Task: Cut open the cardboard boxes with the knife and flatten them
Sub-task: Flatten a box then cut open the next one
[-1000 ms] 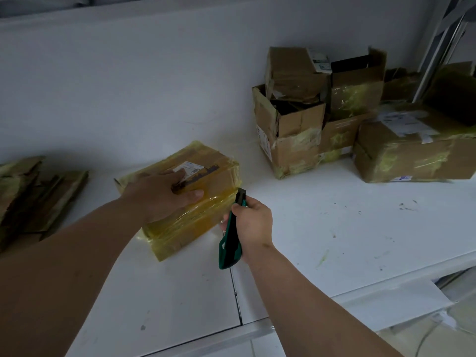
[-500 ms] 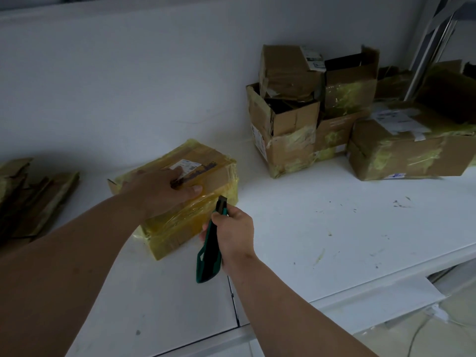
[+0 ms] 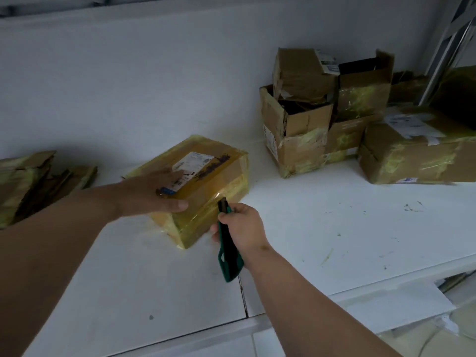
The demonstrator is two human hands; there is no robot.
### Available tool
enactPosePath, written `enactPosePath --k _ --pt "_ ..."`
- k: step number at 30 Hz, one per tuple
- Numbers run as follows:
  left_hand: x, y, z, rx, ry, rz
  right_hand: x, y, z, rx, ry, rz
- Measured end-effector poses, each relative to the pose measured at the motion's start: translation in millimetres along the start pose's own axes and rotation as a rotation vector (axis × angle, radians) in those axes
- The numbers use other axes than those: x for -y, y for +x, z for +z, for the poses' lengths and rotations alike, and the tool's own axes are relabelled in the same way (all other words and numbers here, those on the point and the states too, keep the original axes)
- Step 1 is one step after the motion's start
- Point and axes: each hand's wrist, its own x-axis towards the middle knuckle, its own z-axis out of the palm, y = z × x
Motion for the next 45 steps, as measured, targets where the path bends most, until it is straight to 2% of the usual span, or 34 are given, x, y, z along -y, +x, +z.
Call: enactPosePath --k 4,9,13,24,27,29,31,36,41,45 --pt "4 -10 4 0.085 -0.057 -0.005 4 5 -2 0.014 -0.002 0.021" --pt "3 -6 10 -0.051 0.169 0.038 -8 -3 6 0.029 -0.034 0.048" --pt "5 -4 16 -0.120 0.242 0.038 -21 -15 15 0.059 -0.102 0.016" --pt "-3 -6 34 -0.274 0.375 -0.036 -33 -40 24 0.076 0.003 0.030" --pt "-11 -8 35 -0.214 0.423 -0.085 -23 -34 16 0.068 -0.024 0.058" --pt "-7 -11 27 -0.104 0.477 -0.070 -17 -30 9 0.068 -0.037 0.074" --pt "1 -16 18 -0.059 0.485 -0.045 -14 -27 5 0.056 -0.026 0.082" --pt "16 -8 24 -0.281 0.485 0.001 -14 -28 6 0.072 0.002 0.108" --pt "10 -18 27 -0.192 0.545 -0.031 -20 -27 2 0.086 -0.005 0.119" --pt "7 -19 31 -0.284 0.552 -0.036 -19 -29 2 0.089 0.015 0.113"
